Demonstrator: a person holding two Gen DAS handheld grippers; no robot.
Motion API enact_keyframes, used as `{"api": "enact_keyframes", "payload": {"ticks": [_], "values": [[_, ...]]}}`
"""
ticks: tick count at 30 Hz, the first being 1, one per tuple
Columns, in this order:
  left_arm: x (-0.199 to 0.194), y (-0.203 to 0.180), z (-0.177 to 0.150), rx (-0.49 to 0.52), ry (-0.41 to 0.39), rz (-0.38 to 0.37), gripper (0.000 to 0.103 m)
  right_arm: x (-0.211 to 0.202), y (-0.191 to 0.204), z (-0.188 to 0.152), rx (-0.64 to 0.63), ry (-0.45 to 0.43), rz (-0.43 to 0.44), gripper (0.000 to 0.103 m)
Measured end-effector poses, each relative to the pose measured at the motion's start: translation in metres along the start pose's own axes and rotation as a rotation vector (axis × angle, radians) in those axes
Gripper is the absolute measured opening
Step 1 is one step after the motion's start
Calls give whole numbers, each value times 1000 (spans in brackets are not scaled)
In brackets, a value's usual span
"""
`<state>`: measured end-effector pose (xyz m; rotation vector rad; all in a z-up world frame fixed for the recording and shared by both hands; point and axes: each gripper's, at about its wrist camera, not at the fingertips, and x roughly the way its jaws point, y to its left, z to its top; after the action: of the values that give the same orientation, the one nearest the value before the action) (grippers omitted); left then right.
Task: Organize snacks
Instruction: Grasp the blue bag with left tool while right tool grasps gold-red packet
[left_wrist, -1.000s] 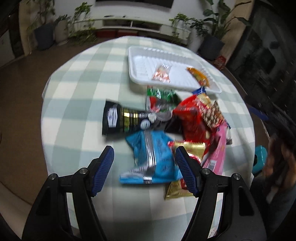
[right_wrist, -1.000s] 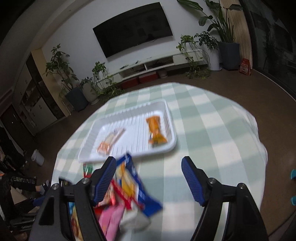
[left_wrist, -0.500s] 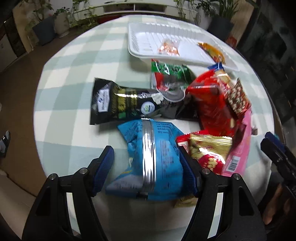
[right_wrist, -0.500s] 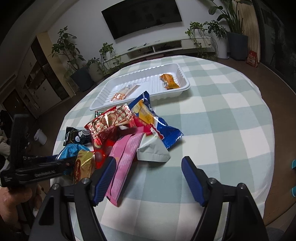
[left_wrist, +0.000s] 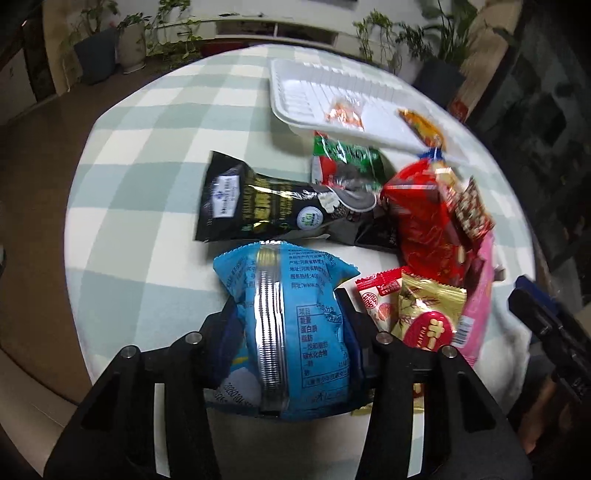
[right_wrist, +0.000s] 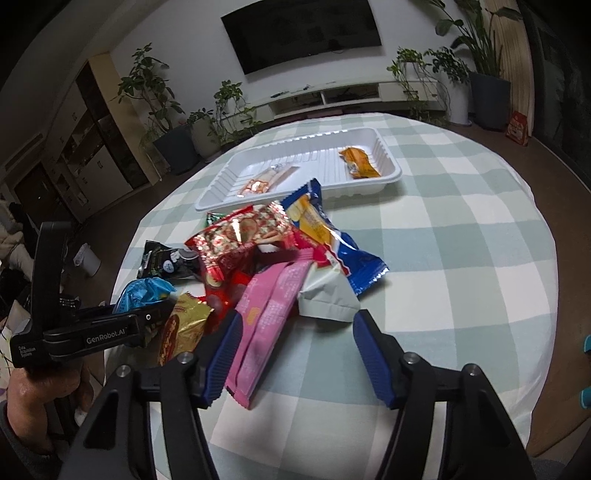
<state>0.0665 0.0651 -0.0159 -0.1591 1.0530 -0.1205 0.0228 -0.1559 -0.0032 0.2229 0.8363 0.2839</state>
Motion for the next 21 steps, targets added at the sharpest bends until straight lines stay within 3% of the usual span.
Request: {"api": "enact_keyframes", "payload": {"ticks": [4, 9, 13, 17, 21], "values": [[-24, 14, -7, -74, -80, -67, 45, -7, 15, -3, -14, -12, 66, 65], [-44, 20, -12, -103, -174, -78, 45, 3, 55, -21, -48, 64, 138, 64], [-50, 22, -15, -105, -193, -60, 45, 17, 80, -24, -64, 100, 121, 61], [-53, 25, -17, -103, -202, -53, 45, 40, 99, -19, -58, 133, 51, 60], [-51, 30, -18, -115, -190, -64, 45, 62, 110, -23, -103, 160, -17, 49]]}}
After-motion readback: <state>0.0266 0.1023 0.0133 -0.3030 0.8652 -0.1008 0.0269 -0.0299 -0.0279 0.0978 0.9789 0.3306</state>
